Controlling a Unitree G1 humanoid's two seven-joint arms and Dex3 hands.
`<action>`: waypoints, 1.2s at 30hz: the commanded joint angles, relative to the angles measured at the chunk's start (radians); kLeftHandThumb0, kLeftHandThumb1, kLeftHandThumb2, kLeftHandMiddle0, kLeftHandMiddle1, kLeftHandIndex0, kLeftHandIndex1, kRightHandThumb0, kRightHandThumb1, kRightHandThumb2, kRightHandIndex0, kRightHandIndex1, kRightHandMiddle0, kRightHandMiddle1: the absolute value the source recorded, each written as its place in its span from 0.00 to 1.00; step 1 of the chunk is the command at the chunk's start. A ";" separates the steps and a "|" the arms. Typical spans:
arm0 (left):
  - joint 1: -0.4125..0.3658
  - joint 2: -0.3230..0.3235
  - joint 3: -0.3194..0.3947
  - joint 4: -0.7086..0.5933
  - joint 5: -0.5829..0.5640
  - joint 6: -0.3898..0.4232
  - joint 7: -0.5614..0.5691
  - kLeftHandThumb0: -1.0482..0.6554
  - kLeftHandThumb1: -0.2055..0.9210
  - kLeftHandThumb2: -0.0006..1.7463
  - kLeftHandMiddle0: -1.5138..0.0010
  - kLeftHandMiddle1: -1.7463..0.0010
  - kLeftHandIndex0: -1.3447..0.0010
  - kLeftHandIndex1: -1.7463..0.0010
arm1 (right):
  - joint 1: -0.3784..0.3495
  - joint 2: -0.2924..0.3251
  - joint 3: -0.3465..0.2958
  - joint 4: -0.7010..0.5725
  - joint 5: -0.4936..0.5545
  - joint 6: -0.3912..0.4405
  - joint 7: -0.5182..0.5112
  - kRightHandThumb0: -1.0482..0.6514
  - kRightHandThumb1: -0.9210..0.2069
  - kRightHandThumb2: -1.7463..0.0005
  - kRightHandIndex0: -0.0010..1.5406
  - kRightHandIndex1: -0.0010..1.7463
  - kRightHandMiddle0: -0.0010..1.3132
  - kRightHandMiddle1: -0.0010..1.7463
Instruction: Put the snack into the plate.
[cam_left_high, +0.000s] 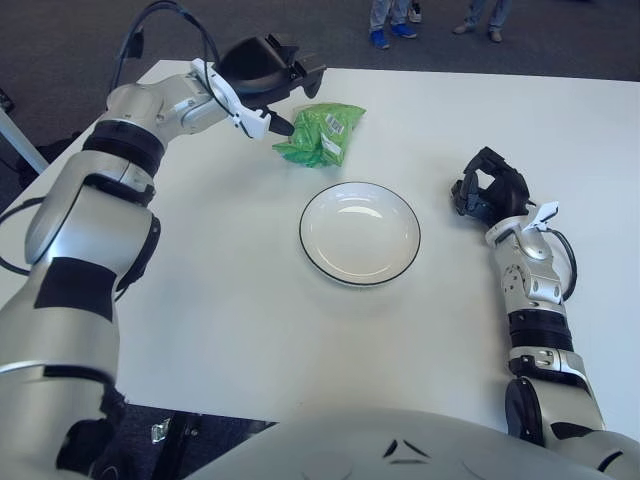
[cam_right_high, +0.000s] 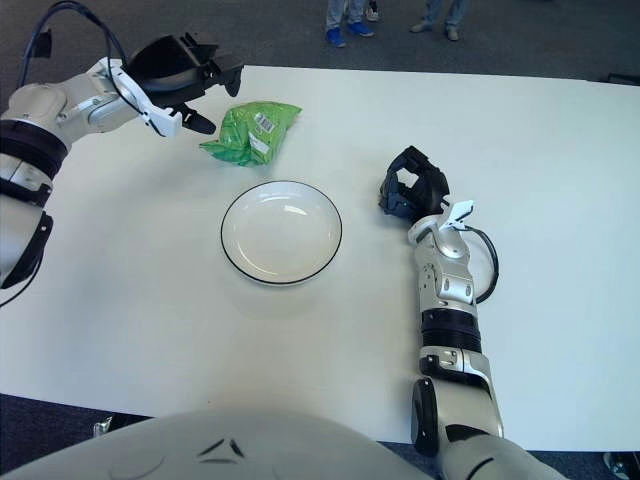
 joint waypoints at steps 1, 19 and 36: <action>-0.053 0.017 -0.084 0.030 0.091 0.018 0.108 0.41 0.46 0.65 0.96 0.44 1.00 0.37 | 0.059 0.027 0.003 0.040 0.009 0.030 0.006 0.34 0.49 0.28 0.84 1.00 0.44 1.00; -0.114 -0.064 -0.340 0.156 0.286 0.186 0.389 0.18 0.67 0.45 1.00 0.94 1.00 0.86 | 0.055 0.035 -0.001 0.047 0.012 0.025 0.013 0.34 0.49 0.28 0.84 1.00 0.44 1.00; -0.120 -0.115 -0.354 0.233 0.185 0.131 0.213 0.00 0.99 0.33 1.00 1.00 1.00 1.00 | 0.056 0.035 -0.002 0.047 0.018 0.020 0.032 0.34 0.49 0.28 0.84 1.00 0.44 1.00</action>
